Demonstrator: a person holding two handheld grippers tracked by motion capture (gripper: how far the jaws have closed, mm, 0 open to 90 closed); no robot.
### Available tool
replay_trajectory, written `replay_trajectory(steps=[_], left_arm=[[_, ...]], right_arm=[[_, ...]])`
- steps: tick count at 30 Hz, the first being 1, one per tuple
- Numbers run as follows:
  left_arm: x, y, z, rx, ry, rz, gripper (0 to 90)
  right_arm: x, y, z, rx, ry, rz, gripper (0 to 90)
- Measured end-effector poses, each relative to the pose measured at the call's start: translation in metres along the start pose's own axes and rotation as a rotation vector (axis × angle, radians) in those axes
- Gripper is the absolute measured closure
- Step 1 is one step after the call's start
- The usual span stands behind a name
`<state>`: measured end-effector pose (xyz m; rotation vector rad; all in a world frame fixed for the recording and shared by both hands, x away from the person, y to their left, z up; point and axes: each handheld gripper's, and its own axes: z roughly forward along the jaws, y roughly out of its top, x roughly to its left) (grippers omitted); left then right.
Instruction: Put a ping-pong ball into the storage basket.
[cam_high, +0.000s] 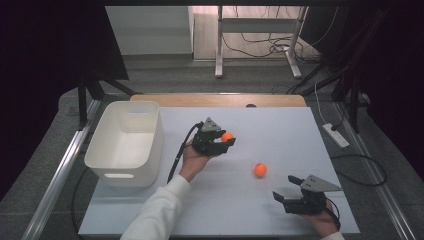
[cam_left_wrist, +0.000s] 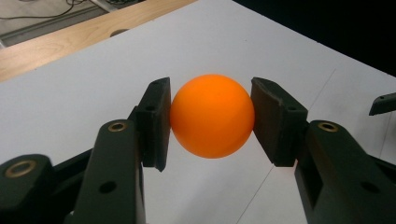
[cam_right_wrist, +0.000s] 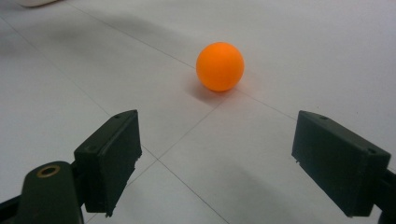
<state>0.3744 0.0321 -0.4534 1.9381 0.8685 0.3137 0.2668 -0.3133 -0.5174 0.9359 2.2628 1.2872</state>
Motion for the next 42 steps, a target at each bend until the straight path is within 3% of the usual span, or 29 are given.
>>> replay_trajectory(steps=[42], left_arm=[[-0.004,0.004,-0.045,-0.057,0.025,0.029,50.4]], right_arm=[[0.001,0.0,0.001,0.0,0.003,0.0,15.2]])
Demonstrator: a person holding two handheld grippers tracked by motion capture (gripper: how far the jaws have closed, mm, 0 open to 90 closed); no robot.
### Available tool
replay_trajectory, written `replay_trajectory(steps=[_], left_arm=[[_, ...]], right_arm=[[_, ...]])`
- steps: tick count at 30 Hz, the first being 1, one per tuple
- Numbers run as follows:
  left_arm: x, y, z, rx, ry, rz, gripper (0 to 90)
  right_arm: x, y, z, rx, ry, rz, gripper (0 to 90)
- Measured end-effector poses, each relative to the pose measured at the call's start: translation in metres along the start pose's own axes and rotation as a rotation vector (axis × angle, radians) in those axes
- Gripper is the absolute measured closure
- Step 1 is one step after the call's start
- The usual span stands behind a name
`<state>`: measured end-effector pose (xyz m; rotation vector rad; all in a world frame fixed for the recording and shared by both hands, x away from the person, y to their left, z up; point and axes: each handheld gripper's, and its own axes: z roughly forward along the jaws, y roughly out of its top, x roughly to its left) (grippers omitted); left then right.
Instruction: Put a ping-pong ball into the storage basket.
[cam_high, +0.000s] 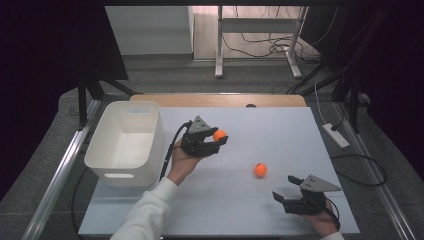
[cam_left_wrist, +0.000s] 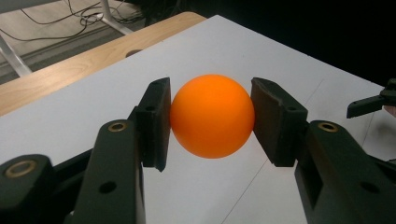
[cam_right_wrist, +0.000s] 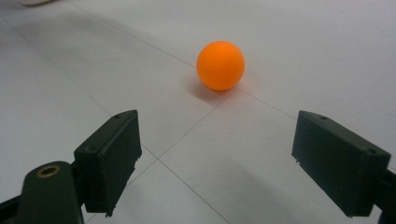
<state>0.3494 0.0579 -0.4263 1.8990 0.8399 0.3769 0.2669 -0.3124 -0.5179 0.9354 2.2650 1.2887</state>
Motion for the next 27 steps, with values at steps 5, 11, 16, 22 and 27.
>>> replay_trajectory(steps=[5,11,16,22,27], left_arm=[[-0.001,0.0,-0.005,0.006,0.011,0.008,50.4],[0.0,0.0,-0.016,-0.009,0.019,0.004,50.4],[0.003,0.0,-0.024,-0.015,0.022,-0.003,50.4],[0.006,0.0,-0.037,-0.021,0.039,-0.007,50.3],[0.01,-0.001,-0.046,-0.029,0.052,-0.016,50.3]], right_arm=[[0.0,0.0,0.0,0.0,-0.001,0.002,15.2],[0.0,0.0,0.0,0.002,-0.003,0.003,15.2],[0.0,0.0,0.001,0.001,-0.004,0.002,15.2],[0.0,0.0,0.001,0.002,-0.007,0.004,15.2],[0.0,0.0,0.001,0.001,-0.01,0.006,15.2]])
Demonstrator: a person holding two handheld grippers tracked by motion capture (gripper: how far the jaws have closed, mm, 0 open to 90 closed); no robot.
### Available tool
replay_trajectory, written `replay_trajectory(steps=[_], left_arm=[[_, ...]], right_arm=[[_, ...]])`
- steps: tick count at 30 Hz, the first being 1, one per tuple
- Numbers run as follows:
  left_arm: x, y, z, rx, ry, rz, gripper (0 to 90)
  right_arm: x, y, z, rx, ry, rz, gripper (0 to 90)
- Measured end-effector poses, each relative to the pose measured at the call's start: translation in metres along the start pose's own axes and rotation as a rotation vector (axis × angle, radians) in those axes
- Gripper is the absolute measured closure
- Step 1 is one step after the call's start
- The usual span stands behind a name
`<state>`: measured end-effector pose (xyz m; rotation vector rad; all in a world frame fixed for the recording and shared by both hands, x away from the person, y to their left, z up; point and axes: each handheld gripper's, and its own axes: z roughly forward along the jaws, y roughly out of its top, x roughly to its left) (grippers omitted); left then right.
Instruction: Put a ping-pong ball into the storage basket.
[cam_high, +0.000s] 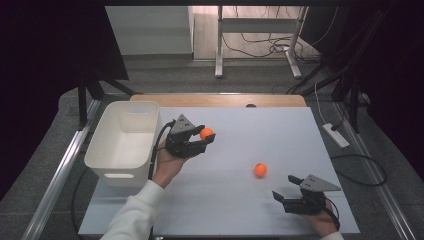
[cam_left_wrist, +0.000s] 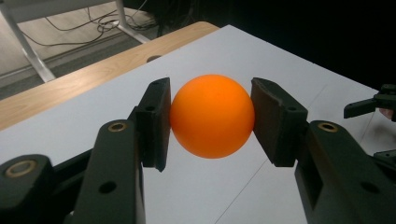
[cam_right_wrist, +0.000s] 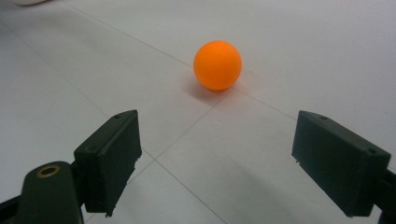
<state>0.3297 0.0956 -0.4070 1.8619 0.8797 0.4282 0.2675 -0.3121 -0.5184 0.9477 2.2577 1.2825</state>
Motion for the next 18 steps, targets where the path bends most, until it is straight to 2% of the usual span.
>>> replay_trajectory(steps=[12,18], left_arm=[[0.013,-0.005,-0.021,-0.018,0.016,-0.043,50.3],[0.017,-0.007,-0.032,-0.033,0.021,-0.049,50.3]], right_arm=[[0.0,0.0,0.0,-0.001,-0.006,0.001,15.2],[0.0,0.0,0.0,-0.002,-0.011,0.002,15.2]])
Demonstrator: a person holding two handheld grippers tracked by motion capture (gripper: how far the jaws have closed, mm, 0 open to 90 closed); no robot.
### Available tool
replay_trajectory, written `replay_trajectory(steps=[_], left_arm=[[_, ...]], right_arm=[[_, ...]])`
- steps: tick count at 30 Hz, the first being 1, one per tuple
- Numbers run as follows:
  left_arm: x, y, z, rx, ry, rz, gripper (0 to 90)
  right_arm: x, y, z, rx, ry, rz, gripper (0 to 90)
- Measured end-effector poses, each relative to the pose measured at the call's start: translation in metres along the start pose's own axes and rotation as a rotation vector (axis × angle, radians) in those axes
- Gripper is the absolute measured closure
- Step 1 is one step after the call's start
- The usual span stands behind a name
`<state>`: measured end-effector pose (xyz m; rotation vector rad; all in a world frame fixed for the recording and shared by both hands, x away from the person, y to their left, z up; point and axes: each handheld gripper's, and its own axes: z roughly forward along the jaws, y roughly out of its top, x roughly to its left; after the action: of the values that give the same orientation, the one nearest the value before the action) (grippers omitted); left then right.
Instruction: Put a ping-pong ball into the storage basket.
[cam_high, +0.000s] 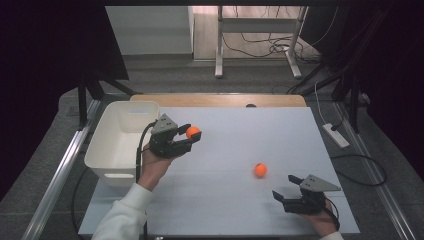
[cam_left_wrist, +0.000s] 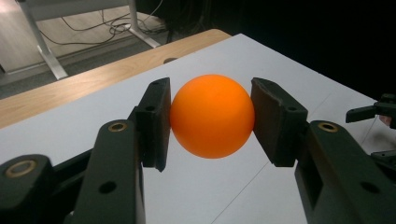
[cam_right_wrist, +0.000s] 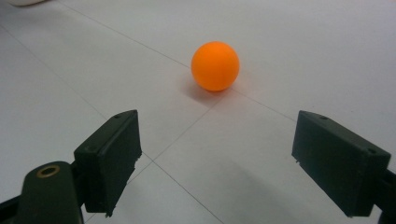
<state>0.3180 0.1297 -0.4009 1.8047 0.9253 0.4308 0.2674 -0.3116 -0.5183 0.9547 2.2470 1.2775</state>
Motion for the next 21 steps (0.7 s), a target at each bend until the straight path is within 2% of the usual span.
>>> replay_trajectory(steps=[13,21], left_arm=[[0.011,-0.004,-0.025,-0.029,0.019,-0.025,50.3],[0.015,-0.005,-0.031,-0.034,0.033,-0.034,50.3]], right_arm=[[0.0,-0.001,-0.002,0.0,-0.022,0.005,15.2],[0.0,-0.001,-0.002,0.0,-0.026,0.008,15.2]])
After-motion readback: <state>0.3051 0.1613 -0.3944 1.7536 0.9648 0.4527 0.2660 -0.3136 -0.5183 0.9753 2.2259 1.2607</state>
